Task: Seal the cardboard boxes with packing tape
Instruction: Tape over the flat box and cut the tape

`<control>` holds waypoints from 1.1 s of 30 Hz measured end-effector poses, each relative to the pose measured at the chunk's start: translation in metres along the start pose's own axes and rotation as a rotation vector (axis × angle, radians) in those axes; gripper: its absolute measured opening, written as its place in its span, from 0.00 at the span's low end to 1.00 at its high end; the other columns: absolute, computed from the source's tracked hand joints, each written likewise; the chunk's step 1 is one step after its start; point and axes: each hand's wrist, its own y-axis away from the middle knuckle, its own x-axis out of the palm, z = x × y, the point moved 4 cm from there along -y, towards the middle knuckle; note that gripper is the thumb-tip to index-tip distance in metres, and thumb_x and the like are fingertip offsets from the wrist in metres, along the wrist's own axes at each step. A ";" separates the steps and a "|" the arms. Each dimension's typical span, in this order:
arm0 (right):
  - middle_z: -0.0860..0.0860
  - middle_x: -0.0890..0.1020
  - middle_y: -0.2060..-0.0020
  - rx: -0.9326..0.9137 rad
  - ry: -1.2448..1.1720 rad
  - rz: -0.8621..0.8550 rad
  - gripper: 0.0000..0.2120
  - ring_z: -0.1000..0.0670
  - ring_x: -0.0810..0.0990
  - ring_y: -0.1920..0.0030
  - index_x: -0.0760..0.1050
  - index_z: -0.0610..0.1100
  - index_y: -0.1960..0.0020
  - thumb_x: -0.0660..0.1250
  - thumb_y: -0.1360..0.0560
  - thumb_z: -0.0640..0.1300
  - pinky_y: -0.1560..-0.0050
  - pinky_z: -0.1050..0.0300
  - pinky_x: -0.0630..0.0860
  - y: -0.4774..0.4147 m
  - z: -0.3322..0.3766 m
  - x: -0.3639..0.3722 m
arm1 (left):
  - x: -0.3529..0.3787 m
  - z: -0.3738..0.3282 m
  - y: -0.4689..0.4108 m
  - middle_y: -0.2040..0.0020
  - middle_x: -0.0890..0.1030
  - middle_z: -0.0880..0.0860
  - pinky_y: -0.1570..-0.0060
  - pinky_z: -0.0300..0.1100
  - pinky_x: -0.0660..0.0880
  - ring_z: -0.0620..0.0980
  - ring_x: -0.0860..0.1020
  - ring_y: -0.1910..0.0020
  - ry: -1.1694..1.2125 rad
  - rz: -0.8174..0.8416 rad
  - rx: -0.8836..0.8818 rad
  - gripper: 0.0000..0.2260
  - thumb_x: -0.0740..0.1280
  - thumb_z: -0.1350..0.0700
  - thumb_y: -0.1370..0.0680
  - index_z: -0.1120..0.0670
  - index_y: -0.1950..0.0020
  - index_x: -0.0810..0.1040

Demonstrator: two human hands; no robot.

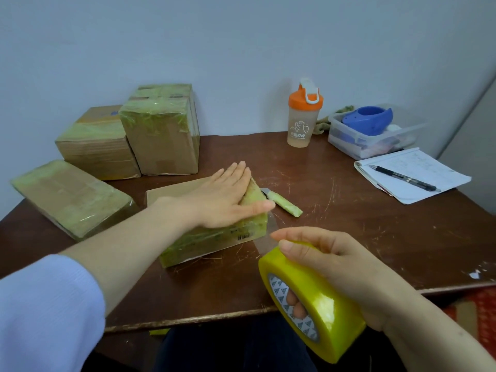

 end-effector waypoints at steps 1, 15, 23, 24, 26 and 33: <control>0.33 0.80 0.70 0.003 -0.003 0.000 0.17 0.41 0.79 0.75 0.79 0.49 0.46 0.71 0.34 0.50 0.72 0.54 0.77 -0.001 0.000 0.000 | 0.003 0.001 -0.002 0.23 0.35 0.53 0.27 0.43 0.37 0.47 0.36 0.25 -0.022 -0.029 0.003 0.49 0.37 0.27 0.36 0.56 0.24 0.36; 0.36 0.81 0.69 -0.036 0.022 0.008 0.13 0.41 0.80 0.72 0.76 0.46 0.41 0.68 0.25 0.46 0.69 0.51 0.80 -0.032 0.014 0.006 | 0.000 0.011 -0.009 0.22 0.43 0.54 0.27 0.41 0.42 0.48 0.43 0.23 -0.130 -0.158 0.088 0.39 0.38 0.36 0.28 0.56 0.22 0.43; 0.34 0.80 0.68 -0.002 -0.010 0.018 0.12 0.40 0.80 0.72 0.77 0.47 0.43 0.69 0.26 0.46 0.69 0.50 0.80 -0.024 0.005 0.000 | 0.009 0.003 -0.007 0.22 0.48 0.54 0.29 0.37 0.39 0.47 0.47 0.23 -0.237 -0.350 0.094 0.30 0.45 0.41 0.20 0.57 0.22 0.47; 0.34 0.81 0.67 0.001 -0.016 0.021 0.12 0.40 0.80 0.72 0.78 0.47 0.44 0.69 0.27 0.46 0.70 0.50 0.80 -0.023 0.004 0.000 | 0.012 0.002 -0.005 0.22 0.48 0.54 0.29 0.36 0.39 0.47 0.46 0.23 -0.237 -0.373 0.094 0.30 0.46 0.42 0.19 0.56 0.22 0.47; 0.34 0.81 0.67 -0.001 -0.023 0.023 0.12 0.40 0.80 0.72 0.78 0.47 0.44 0.69 0.27 0.46 0.70 0.50 0.80 -0.022 0.004 -0.001 | 0.012 0.001 -0.002 0.22 0.48 0.54 0.30 0.35 0.39 0.46 0.46 0.23 -0.170 -0.372 0.108 0.31 0.47 0.41 0.20 0.56 0.22 0.46; 0.34 0.80 0.67 -0.009 -0.030 0.016 0.13 0.41 0.80 0.72 0.77 0.48 0.42 0.69 0.27 0.47 0.70 0.51 0.80 -0.022 0.004 0.000 | 0.009 -0.002 -0.003 0.22 0.50 0.52 0.26 0.40 0.48 0.47 0.47 0.23 -0.134 -0.347 0.109 0.25 0.44 0.43 0.19 0.48 0.22 0.49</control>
